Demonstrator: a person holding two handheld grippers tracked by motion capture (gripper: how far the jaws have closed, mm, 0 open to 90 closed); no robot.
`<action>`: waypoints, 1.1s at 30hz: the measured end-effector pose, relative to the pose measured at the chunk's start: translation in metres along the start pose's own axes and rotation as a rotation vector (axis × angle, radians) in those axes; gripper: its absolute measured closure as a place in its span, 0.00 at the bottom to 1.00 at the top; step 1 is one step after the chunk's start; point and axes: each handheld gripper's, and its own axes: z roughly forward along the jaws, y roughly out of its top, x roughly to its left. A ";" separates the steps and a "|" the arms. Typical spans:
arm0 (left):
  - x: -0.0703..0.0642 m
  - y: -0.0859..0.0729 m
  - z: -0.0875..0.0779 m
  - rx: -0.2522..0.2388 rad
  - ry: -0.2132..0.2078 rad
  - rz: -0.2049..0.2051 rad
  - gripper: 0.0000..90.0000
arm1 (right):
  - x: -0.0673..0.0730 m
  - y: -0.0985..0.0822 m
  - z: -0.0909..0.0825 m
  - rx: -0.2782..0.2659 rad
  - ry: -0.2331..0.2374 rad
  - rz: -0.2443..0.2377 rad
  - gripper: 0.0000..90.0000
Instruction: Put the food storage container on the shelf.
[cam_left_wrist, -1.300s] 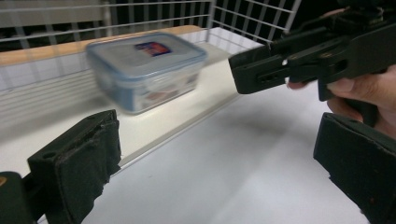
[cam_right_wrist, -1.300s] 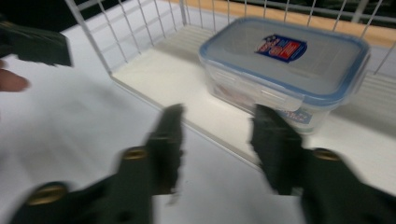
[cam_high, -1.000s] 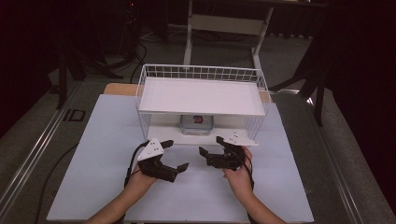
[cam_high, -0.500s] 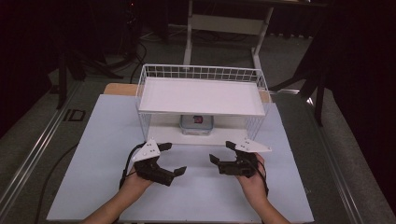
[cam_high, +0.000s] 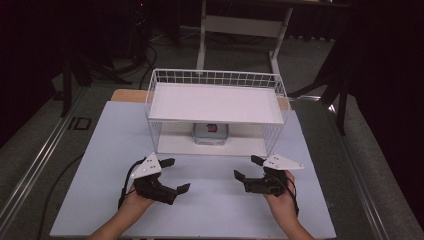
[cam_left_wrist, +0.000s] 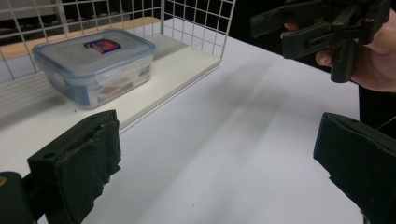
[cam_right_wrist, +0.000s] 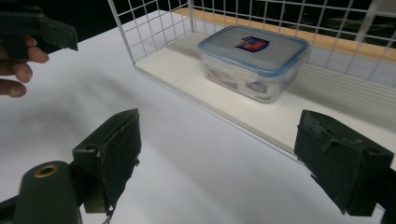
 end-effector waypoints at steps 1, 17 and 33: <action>0.001 -0.003 -0.002 0.008 0.004 0.005 0.02 | -0.002 -0.002 -0.004 0.008 -0.009 0.001 0.16; 0.010 -0.021 -0.013 0.034 0.042 -0.020 0.02 | -0.011 -0.026 -0.027 0.032 -0.009 -0.020 0.16; 0.011 -0.029 -0.012 0.061 0.039 -0.008 0.02 | -0.031 -0.047 -0.039 0.035 -0.031 -0.013 0.16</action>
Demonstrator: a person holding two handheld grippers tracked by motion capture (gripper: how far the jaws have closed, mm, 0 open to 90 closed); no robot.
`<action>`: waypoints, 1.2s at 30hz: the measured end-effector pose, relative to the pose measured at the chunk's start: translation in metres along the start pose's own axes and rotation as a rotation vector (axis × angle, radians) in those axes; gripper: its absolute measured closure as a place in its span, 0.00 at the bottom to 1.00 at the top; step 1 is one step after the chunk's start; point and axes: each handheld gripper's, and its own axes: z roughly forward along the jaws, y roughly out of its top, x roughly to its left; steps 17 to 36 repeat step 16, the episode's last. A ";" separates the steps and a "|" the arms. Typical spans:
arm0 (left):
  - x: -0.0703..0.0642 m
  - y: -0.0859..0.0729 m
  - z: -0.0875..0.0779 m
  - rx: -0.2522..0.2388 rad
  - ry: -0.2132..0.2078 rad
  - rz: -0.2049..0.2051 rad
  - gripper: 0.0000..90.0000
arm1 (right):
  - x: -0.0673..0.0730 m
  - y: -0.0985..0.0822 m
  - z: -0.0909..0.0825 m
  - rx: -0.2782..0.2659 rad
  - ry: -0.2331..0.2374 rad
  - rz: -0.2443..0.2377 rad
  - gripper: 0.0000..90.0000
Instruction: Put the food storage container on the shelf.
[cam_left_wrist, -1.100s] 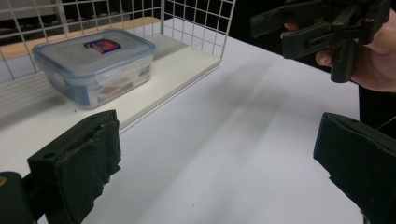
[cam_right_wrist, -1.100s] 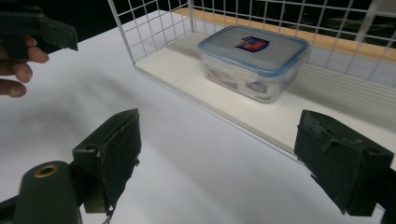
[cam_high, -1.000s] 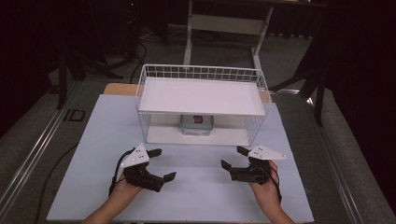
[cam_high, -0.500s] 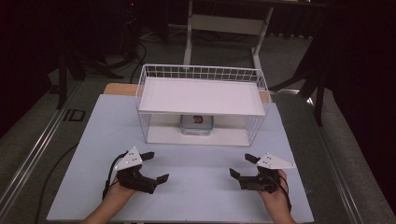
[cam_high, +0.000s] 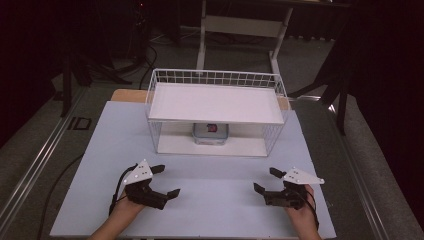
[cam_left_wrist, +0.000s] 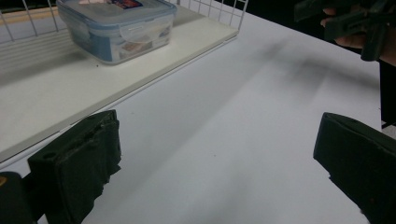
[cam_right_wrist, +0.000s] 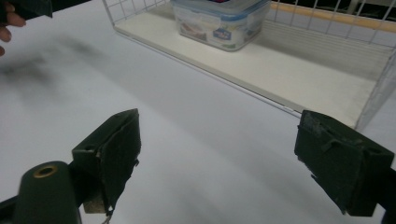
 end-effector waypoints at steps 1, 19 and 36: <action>-0.001 0.000 0.000 -0.006 -0.004 -0.003 0.02 | -0.002 0.000 -0.001 -0.005 -0.002 0.014 0.16; -0.006 0.004 0.004 0.005 -0.021 0.031 0.02 | -0.015 -0.003 -0.002 -0.007 -0.013 0.050 0.16; -0.006 0.004 0.004 0.005 -0.021 0.031 0.02 | -0.015 -0.003 -0.002 -0.007 -0.013 0.050 0.16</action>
